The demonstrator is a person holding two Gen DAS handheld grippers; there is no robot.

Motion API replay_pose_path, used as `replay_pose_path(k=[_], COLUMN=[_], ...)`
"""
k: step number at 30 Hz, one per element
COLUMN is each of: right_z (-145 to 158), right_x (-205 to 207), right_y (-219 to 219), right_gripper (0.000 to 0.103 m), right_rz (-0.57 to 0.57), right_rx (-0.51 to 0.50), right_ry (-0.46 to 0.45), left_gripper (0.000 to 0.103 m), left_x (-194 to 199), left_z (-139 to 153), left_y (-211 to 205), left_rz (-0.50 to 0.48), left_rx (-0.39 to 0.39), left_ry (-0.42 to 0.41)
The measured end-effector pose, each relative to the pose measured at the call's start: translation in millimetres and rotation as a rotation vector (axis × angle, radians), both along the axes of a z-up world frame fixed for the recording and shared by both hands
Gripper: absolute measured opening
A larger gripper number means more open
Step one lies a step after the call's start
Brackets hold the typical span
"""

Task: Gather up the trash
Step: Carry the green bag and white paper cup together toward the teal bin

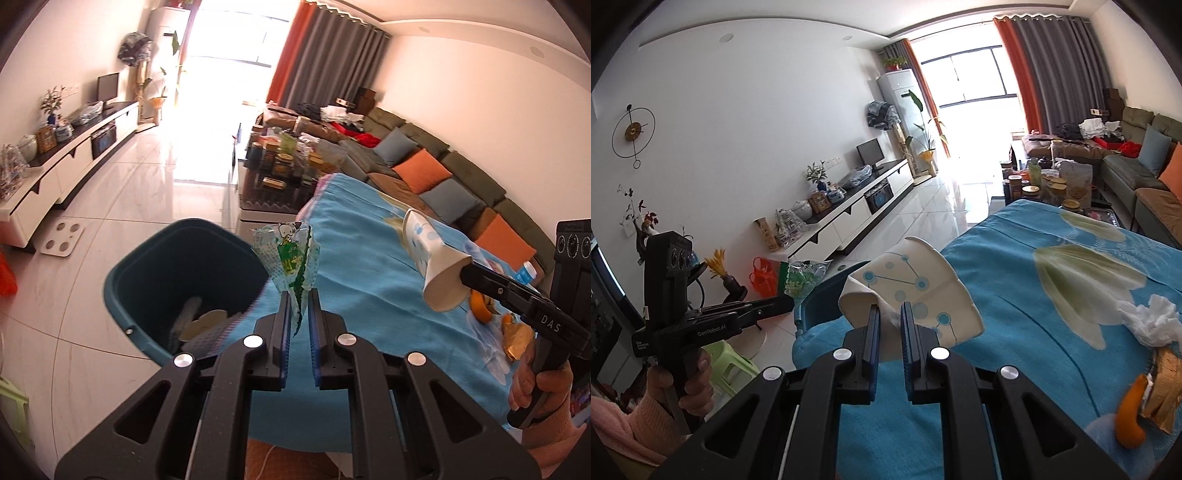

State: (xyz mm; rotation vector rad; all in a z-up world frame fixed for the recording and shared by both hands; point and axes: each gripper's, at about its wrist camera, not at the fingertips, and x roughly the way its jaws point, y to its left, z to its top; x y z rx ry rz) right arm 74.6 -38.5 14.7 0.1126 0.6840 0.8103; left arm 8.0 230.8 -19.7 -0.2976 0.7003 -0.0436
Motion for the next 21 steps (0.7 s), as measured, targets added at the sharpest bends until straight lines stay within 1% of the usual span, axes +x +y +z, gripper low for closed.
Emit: replay_pose_path(k=[9,14,21], right_z=[0,-1,-2], right_x=[4,6,14], right_y=[37,54,73], right_gripper=[0.010,0.010,0.010], right_rz=[0.084,0.123,0.159], right_rx=[-0.015,-0.026,-0.029], right_ry=[-0.010,-0.009,-0.003], left_gripper=[0.009,0.009,0.009], left_x=[-16,-19,-17], left_z=[4,5,-1], left_y=[24,36,45], left_rz=[0.067,0.095,0.128], left_rx=[0.003,0.003,0.005], left_ry=[-0.001,0.003,0.020])
